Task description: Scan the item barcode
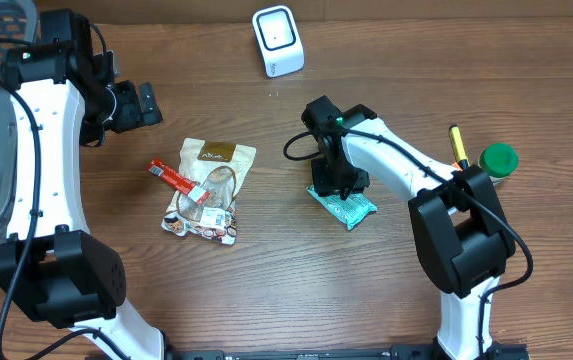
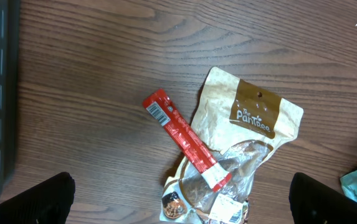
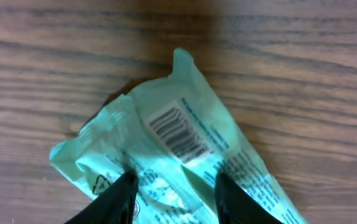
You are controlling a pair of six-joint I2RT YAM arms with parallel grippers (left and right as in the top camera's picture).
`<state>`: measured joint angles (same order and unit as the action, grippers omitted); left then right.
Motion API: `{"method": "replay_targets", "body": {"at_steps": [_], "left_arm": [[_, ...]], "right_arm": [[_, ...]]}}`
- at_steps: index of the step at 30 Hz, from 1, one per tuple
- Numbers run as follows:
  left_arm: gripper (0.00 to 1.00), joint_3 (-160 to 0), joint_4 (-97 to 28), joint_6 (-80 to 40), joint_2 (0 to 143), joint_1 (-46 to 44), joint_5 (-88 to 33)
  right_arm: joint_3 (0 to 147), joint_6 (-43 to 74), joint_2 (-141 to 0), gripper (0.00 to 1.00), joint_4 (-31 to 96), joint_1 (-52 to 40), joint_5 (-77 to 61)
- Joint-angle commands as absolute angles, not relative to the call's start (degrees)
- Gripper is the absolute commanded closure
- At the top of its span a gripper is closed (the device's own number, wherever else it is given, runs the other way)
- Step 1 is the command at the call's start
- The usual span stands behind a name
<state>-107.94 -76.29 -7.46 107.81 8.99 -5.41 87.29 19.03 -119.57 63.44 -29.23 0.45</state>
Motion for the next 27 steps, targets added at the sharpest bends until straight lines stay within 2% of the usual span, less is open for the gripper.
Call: {"method": "replay_targets", "body": {"at_steps": [1, 8, 11, 13, 20, 27], "left_arm": [[0.0, -107.83, -76.2, -6.81, 107.55, 8.6, -5.8], [0.0, -107.83, -76.23, -6.81, 107.55, 8.6, -5.8], [0.0, -107.83, -76.2, -6.81, 107.55, 8.6, -5.8], [0.0, -107.83, -76.23, -6.81, 107.55, 8.6, -5.8], [0.01, -107.83, -76.23, -6.81, 107.55, 8.6, -5.8], [0.0, -107.83, -76.23, -6.81, 107.55, 8.6, -5.8]], "right_arm": [[93.3, 16.21, -120.09, 0.54, 66.72, -29.06, -0.69], [102.3, 16.27, -120.09, 0.43, 76.97, -28.45, 3.18], [101.73, 16.73, -120.11, 0.32, 78.35, -27.2, 3.55], [101.16, 18.44, -120.11, 0.28, 78.06, -26.17, 3.55], [97.1, 22.74, -120.14, 0.28, 71.72, -23.99, 3.29], [92.18, 22.74, -120.14, 0.25, 70.94, -24.03, 3.29]]}}
